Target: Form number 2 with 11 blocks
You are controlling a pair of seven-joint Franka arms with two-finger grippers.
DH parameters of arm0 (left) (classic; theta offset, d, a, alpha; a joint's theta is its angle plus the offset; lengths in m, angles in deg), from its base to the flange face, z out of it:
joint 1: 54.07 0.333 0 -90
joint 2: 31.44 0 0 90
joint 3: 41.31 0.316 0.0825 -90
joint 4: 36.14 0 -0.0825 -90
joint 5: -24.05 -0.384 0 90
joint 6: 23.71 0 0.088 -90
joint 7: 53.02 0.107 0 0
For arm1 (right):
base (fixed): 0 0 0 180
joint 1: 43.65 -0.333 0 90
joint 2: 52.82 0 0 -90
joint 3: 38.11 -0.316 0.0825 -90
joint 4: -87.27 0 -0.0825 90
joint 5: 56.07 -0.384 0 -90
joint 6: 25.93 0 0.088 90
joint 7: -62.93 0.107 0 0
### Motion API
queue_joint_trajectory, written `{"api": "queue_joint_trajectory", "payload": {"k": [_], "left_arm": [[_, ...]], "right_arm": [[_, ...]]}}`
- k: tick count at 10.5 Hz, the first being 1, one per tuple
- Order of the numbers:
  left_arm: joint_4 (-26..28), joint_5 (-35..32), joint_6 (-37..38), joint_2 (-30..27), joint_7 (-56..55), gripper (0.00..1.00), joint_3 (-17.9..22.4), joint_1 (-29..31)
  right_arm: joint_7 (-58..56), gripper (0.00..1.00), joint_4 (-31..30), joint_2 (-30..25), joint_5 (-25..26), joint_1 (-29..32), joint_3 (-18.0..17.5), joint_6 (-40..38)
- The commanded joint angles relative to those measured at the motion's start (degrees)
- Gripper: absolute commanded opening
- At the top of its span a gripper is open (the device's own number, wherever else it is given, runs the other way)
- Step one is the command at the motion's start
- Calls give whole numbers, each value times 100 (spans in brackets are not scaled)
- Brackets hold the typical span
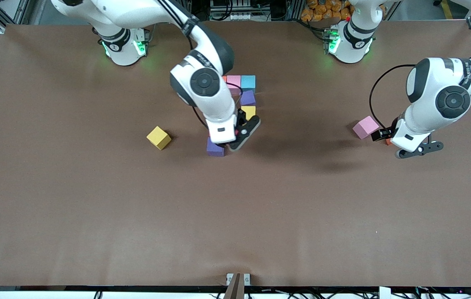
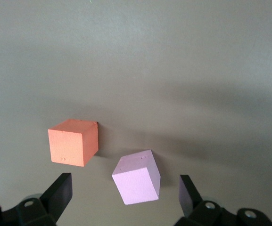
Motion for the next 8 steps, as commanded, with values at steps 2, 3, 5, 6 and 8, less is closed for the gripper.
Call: {"api": "queue_joint_trajectory", "payload": {"k": [2,3,5,6,8], "left_arm": [[-190,381,150,472,251,100,-58,379],[-172,827,150,552,146,100,-58,371],[-172,1069,150,745,67,100,-58,388],[-189,1095,150,903,-73,100,-58,397],[-146,1235,141,1009,-415,100,-58,371]], "right_arm": [[-1960,50,363,358,259,-78,249,-43],[-2306,50,354,428,400,-69,249,-26],[-2650,51,354,542,567,-130,249,1],[-2661,51,346,569,681,-182,249,1],[-2687,51,223,578,674,-262,249,105]]}}
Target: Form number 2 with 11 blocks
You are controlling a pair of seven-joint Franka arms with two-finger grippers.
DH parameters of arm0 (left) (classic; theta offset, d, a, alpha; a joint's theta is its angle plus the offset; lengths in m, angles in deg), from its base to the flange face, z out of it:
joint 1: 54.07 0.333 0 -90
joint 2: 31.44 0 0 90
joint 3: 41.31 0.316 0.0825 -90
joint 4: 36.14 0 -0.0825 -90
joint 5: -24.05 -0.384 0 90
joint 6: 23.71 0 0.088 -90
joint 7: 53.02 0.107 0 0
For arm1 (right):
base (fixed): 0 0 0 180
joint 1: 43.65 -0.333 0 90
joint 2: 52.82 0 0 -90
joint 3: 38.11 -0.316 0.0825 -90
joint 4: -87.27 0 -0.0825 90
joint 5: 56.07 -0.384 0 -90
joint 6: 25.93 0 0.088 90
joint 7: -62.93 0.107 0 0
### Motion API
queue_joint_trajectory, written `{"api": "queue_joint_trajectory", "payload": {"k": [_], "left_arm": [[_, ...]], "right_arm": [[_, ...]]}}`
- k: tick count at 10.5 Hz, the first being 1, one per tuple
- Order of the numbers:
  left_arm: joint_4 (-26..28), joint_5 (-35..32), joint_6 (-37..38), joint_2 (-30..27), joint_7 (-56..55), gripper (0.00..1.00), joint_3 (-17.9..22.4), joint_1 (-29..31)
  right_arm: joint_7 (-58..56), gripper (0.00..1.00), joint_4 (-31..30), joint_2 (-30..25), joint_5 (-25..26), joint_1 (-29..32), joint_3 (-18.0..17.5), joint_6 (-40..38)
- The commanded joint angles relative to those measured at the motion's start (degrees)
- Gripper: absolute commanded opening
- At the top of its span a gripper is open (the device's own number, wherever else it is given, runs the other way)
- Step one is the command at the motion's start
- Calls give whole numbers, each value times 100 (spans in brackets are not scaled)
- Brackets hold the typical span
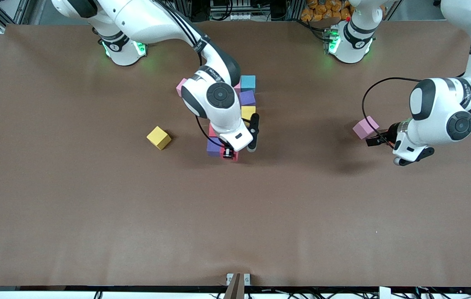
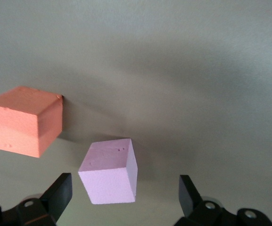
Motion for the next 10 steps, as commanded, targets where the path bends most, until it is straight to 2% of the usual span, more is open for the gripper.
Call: {"api": "queue_joint_trajectory", "payload": {"k": [1,5,10], "left_arm": [[36,173,87,91,-405,100,-40,22],[133,173,412,73,-908,100,-32,39],[396,173,281,47,-899,100,-40,232]], "right_arm": [[-81,51,50,71,56,-102,-12,186],[-81,51,41,343,48,-208,-29,249],[-72,51,-205,467,4,-199,-47,609]]}}
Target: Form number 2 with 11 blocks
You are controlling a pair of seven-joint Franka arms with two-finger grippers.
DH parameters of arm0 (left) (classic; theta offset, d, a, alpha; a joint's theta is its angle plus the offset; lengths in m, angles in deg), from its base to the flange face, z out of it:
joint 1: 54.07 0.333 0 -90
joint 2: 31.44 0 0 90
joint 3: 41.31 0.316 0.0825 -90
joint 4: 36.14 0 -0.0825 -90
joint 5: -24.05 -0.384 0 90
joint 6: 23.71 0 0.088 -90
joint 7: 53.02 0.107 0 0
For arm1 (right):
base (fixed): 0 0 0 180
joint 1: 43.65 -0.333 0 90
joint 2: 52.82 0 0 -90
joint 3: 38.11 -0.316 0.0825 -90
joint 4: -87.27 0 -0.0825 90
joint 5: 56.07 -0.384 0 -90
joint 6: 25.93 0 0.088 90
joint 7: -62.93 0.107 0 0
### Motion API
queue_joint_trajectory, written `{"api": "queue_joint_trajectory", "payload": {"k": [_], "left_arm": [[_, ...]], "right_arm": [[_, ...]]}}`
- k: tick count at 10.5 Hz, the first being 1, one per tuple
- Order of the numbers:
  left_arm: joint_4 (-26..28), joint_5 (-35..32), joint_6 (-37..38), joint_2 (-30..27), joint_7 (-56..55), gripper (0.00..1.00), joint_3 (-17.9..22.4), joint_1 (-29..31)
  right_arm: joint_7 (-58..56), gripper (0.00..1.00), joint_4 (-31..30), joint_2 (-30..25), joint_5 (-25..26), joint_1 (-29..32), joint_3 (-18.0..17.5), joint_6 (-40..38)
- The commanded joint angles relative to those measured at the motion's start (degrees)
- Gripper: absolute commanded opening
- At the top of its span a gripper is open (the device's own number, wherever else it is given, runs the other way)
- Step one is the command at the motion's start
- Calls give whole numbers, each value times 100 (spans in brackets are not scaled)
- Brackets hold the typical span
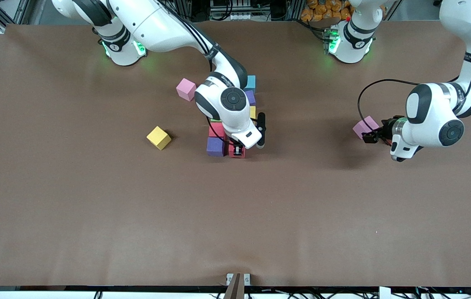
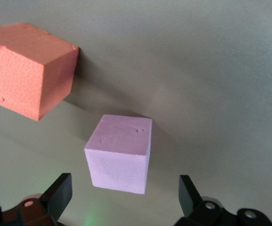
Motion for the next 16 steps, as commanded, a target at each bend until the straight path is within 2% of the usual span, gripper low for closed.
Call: {"api": "queue_joint_trajectory", "payload": {"k": [1,4,12,16], "left_arm": [[260,122,-107,-109,-24,100,-36,49],[567,122,-457,-118,-24,100,-27,58],[674,122,-608,-48,64,100,-27,137],[674,113,-757,172,64,100,-27,137]], "right_arm": [[-48,51,-155,-19,4,49,-40,90],[-39,51,-190,-19,-13,32,-49,117],[-92,51,-348,-72,-4,129,-66,99],[-92,51,-392,-98,-4,137,-84,108]]}}
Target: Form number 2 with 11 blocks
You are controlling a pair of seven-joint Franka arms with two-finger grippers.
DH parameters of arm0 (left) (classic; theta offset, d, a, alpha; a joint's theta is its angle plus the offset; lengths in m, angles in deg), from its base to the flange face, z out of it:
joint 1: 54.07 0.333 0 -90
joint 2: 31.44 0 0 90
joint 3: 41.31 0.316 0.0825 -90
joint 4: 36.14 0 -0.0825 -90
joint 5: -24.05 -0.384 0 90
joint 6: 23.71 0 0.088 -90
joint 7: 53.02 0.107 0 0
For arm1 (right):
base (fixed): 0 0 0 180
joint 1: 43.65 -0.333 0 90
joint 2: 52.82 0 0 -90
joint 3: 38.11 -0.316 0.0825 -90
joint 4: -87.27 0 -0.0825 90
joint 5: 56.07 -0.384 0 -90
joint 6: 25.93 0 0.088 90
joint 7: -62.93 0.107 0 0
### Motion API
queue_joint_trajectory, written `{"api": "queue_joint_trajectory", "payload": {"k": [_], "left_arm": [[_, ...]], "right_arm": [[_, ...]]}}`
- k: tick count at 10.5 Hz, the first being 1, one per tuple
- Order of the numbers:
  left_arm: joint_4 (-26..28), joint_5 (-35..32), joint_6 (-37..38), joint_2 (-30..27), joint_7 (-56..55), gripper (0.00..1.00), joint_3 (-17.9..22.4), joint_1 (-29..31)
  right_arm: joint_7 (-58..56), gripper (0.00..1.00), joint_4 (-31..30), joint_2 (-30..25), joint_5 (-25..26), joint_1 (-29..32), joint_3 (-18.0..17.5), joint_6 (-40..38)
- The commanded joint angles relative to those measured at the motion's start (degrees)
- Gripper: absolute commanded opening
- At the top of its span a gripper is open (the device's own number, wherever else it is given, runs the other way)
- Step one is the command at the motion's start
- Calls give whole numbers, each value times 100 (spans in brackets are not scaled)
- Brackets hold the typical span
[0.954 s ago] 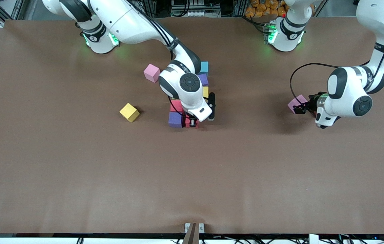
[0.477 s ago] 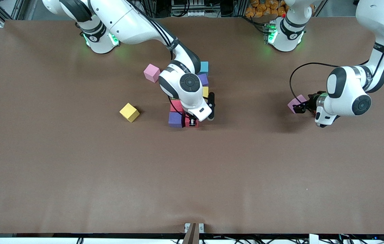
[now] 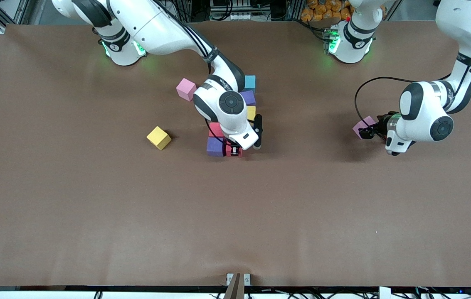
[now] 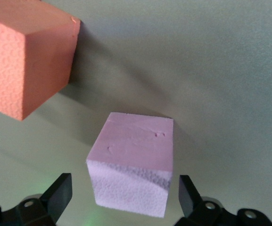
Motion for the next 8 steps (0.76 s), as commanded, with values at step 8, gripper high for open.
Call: {"api": "queue_joint_trajectory", "payload": {"k": [8], "left_arm": [[3,113,-237,212,54,72,-36,44]], "right_arm": [[-101,51,-342,-238,-3,175,-158,41]]}}
